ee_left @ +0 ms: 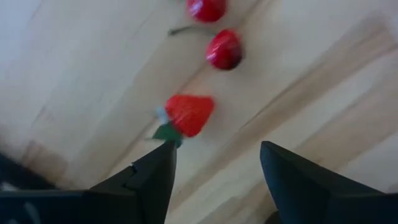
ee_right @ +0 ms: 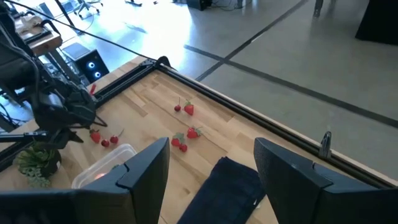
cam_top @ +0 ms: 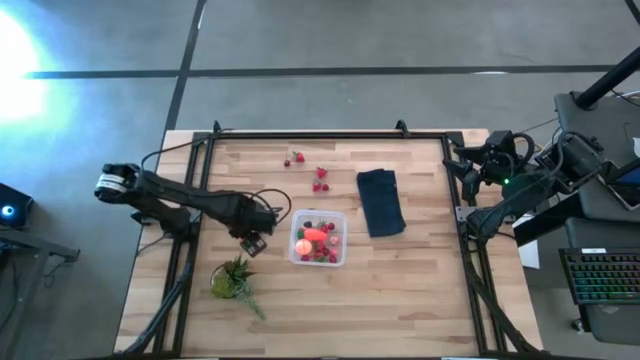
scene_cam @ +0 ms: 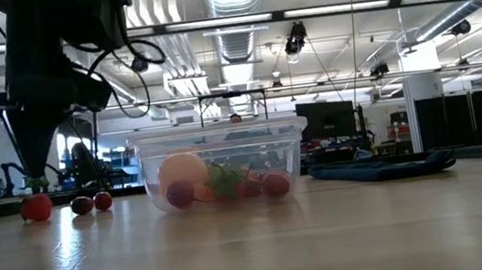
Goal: Pick and placing Produce into tupperware
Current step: Put the red strawberry into the transparent bin
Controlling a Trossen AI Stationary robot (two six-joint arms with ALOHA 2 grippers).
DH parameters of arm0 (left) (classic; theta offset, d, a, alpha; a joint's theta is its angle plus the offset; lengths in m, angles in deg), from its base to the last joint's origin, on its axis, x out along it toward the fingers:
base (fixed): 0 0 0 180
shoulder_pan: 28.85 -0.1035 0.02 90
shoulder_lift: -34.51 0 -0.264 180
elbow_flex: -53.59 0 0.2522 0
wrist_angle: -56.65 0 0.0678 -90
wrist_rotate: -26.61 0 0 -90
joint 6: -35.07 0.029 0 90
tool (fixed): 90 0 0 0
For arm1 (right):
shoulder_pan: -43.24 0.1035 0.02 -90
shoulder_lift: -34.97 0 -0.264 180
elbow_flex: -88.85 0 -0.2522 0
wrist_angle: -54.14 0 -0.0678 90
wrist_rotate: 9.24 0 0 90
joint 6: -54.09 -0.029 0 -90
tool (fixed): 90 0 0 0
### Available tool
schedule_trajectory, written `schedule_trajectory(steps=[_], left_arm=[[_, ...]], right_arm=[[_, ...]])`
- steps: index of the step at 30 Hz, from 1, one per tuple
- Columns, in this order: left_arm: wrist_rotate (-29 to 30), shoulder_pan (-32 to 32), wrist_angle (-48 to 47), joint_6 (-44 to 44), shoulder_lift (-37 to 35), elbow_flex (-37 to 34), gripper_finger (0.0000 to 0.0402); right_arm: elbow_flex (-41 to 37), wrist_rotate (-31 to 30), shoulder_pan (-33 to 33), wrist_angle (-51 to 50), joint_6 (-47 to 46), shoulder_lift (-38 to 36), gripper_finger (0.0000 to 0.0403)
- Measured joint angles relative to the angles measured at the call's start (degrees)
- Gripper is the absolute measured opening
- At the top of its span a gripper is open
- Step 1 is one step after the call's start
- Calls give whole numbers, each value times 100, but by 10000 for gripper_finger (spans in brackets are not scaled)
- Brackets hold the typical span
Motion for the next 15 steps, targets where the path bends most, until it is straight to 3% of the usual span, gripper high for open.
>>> schedule_trajectory(steps=[4, 15], left_arm=[[38, -13, -11, 381, 58, -36, 220], [56, -32, -43, 4363, 341, 51, 220]], right_arm=[[-1, -1, -2, 0, 55, 0, 226], [0, 0, 0, 0, -40, -4, 226]])
